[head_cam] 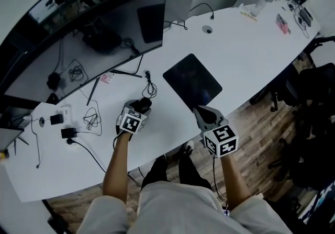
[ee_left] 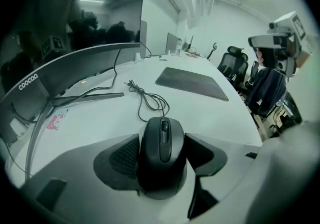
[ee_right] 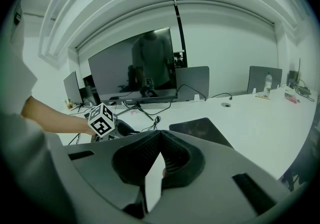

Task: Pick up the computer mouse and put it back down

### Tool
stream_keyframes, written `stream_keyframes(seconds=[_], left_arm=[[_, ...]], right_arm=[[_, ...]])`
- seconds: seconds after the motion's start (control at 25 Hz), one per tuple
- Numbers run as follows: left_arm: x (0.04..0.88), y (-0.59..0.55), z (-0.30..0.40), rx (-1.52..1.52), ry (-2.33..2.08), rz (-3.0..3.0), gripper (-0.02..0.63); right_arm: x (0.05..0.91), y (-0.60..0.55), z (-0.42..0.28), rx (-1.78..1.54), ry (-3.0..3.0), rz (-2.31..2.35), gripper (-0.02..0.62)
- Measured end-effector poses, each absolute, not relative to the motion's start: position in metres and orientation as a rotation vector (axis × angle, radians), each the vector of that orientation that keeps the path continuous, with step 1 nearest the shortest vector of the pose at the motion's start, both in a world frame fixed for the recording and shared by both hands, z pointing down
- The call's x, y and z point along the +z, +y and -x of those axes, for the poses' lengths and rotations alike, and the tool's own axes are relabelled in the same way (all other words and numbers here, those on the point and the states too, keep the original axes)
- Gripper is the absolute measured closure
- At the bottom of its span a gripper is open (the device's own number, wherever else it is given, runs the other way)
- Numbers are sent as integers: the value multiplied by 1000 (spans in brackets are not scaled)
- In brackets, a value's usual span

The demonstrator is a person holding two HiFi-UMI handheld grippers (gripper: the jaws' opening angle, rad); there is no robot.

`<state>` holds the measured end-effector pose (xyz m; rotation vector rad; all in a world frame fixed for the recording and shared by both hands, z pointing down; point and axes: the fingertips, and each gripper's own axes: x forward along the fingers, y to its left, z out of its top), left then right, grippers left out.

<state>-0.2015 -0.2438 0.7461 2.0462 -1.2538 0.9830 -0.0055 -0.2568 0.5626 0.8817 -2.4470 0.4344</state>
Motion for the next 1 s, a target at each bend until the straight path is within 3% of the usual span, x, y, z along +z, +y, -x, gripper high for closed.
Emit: stream_keyframes(seconds=[0.36, 1.0], left_arm=[[725, -245, 192, 970, -1182, -2122, 327], [523, -287, 146, 669, -1308, -2560, 328]], right_arm=[[530, -260, -10, 423, -2468, -1018, 583], [432, -250, -57, 245, -2464, -1366, 581]])
